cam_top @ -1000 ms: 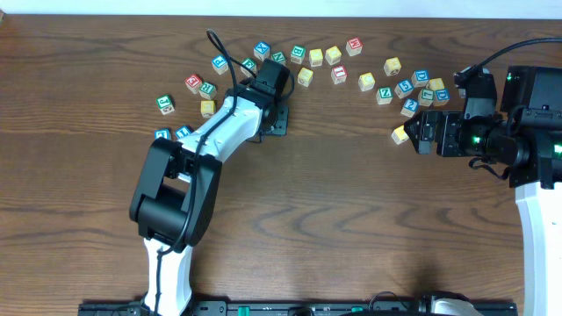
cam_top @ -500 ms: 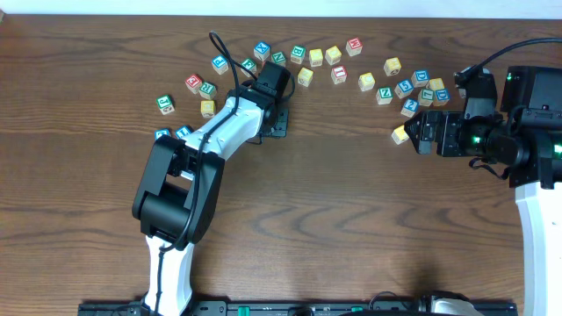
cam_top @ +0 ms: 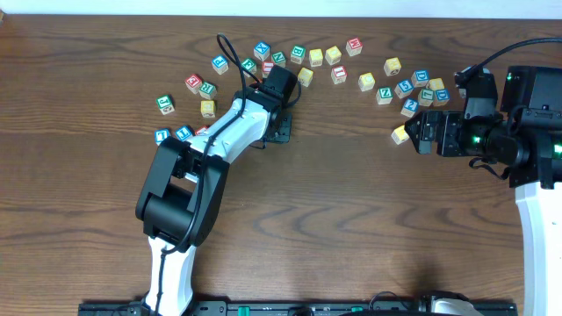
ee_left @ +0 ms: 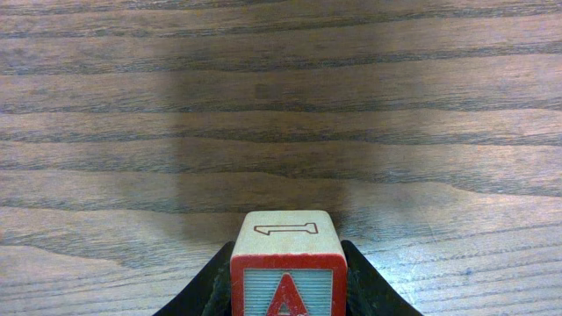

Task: Spell out AI2
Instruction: 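Lower the red A block onto the table and open the left gripper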

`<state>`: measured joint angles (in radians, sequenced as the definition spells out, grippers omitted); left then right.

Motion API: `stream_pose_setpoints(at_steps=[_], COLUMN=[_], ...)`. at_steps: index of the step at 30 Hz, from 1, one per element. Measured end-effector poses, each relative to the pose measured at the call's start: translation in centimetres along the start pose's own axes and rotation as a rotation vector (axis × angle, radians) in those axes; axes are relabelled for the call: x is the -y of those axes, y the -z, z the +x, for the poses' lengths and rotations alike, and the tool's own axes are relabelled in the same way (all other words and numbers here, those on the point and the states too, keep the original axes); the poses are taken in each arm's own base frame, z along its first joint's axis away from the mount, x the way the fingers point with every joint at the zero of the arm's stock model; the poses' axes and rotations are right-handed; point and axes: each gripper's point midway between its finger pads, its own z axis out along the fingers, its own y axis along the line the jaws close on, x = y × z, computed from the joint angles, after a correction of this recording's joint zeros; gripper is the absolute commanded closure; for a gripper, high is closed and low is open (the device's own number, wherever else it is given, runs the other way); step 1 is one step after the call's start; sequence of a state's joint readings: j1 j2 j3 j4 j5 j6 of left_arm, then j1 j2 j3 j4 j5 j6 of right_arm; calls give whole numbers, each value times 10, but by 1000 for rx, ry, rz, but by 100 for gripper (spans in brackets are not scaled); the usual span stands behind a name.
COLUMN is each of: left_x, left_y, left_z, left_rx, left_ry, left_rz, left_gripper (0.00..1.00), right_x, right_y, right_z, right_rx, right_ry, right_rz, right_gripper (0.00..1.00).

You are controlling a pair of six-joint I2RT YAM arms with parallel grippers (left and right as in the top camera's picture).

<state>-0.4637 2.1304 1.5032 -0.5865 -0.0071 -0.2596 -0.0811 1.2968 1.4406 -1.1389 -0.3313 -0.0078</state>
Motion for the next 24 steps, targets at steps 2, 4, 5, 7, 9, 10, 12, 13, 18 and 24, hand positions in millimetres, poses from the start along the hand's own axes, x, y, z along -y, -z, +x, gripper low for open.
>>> stream_pose_setpoints(at_steps=[2, 4, 5, 7, 9, 10, 12, 13, 18, 24], left_x=[0, 0, 1, 2, 4, 5, 7, 8, 11, 15], left_y=[0, 0, 0, 1, 1, 1, 1, 1, 2, -1], left_z=[0, 2, 3, 5, 6, 7, 8, 8, 10, 17], left_rx=[-1, -7, -11, -16, -19, -20, -22, -23, -26, -51], left_ry=[0, 0, -1, -6, -10, -13, -17, -19, -26, -34], left_rz=[0, -1, -3, -3, -3, -3, -2, -2, 1, 5], left_gripper=[77, 77, 77, 77, 77, 77, 77, 77, 63, 59], right_x=[0, 1, 1, 1, 1, 1, 2, 2, 2, 2], right_y=[0, 0, 0, 0, 0, 0, 0, 0, 0, 0], right_z=[0, 0, 0, 0, 0, 0, 0, 0, 0, -1], right_rx=[0, 0, 0, 0, 0, 0, 1, 1, 2, 2], right_ry=[0, 0, 0, 0, 0, 0, 1, 1, 1, 1], right_rz=[3, 6, 6, 7, 8, 8, 9, 10, 10, 10], right_gripper=[1, 1, 1, 1, 1, 1, 1, 1, 1, 1])
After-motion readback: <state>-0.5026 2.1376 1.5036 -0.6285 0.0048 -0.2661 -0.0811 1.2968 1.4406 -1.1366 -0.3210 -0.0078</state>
